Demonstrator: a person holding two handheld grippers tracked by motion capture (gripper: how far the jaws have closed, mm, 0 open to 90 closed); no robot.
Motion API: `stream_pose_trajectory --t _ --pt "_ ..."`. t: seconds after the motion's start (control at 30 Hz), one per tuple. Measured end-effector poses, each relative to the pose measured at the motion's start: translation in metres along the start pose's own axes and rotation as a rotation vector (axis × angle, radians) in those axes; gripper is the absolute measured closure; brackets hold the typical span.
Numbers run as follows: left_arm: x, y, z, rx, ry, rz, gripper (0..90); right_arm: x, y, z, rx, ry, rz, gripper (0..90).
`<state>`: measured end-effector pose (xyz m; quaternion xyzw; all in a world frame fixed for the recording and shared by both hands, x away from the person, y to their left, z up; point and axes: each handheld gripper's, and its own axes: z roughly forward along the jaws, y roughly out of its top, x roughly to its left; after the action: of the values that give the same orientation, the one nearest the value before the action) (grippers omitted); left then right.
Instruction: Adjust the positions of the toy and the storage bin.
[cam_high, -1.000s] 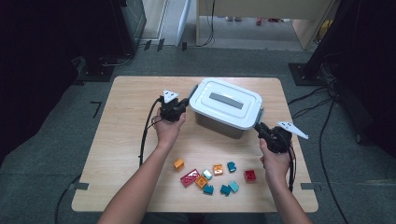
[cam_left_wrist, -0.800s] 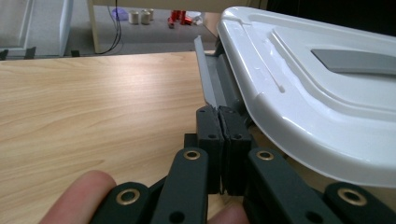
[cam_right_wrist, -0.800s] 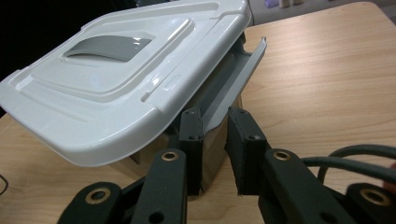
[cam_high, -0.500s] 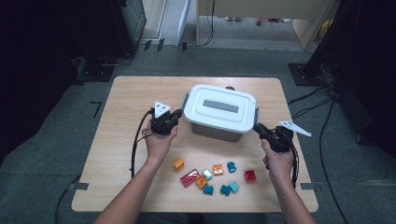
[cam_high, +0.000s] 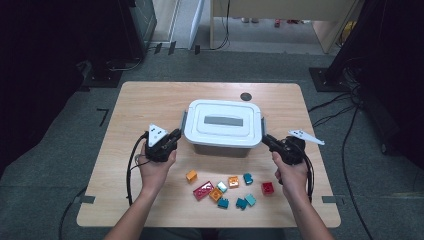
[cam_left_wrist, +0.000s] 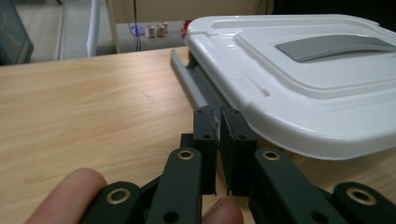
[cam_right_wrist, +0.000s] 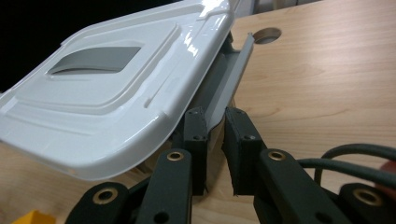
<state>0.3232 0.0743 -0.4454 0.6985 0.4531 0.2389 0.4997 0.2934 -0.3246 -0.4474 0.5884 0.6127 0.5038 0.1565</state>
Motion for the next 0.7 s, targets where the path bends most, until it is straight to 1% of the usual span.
stream_pose_trajectory --t 0.07,0.13,0.17,0.2,0.23,0.27,0.3,0.33,0.37,0.43,0.47,0.5,0.6,0.67,0.7 --pt "0.003 -0.001 0.001 -0.013 0.008 -0.014 74.5 0.001 -0.001 -0.001 0.006 0.013 0.003 81.2" --pt "0.001 -0.002 0.004 -0.01 0.023 -0.002 69.2 0.0 0.0 0.0 0.009 0.019 0.006 81.2" --pt "0.001 -0.002 0.004 -0.01 0.023 -0.002 68.0 0.0 0.0 0.0 0.009 0.019 0.006 81.2" --pt "-0.001 -0.003 0.007 -0.004 0.025 0.0 69.0 -0.001 0.0 0.0 0.009 0.028 0.024 81.5" --pt "-0.001 -0.003 0.007 -0.004 0.022 -0.008 69.9 -0.002 0.001 0.001 0.009 0.032 0.033 81.6" --pt "0.001 -0.003 0.008 0.0 0.007 -0.019 71.6 -0.002 0.001 0.001 0.01 0.037 0.041 81.6" --pt "0.001 -0.002 0.007 0.002 -0.006 -0.024 76.0 -0.003 0.001 0.001 0.011 0.042 0.046 81.6" --pt "0.001 -0.002 0.007 0.002 -0.006 -0.024 79.0 -0.003 0.001 0.001 0.011 0.042 0.046 81.6" --pt "0.001 -0.002 0.006 -0.001 0.002 -0.012 79.7 -0.003 0.001 0.001 0.016 0.049 0.043 81.6" --pt "0.003 -0.003 0.004 -0.001 -0.015 -0.015 79.9 -0.002 0.0 0.0 0.019 0.054 0.046 81.6" --pt "0.003 -0.003 0.004 -0.001 -0.015 -0.015 79.9 -0.002 0.0 0.0 0.019 0.054 0.046 81.6" --pt "0.004 -0.004 0.003 -0.003 -0.019 -0.024 79.9 -0.002 -0.001 -0.001 0.025 0.064 0.05 81.5" --pt "0.007 -0.007 -0.005 -0.003 -0.024 -0.055 80.1 0.002 -0.002 -0.001 0.033 0.07 0.049 81.6" --pt "0.01 -0.008 -0.01 0.0 -0.025 -0.065 80.3 0.005 -0.004 -0.002 0.037 0.079 0.049 81.6" --pt "0.011 -0.009 -0.013 -0.002 -0.027 -0.073 80.4 0.008 -0.005 -0.003 0.046 0.084 0.058 81.5"
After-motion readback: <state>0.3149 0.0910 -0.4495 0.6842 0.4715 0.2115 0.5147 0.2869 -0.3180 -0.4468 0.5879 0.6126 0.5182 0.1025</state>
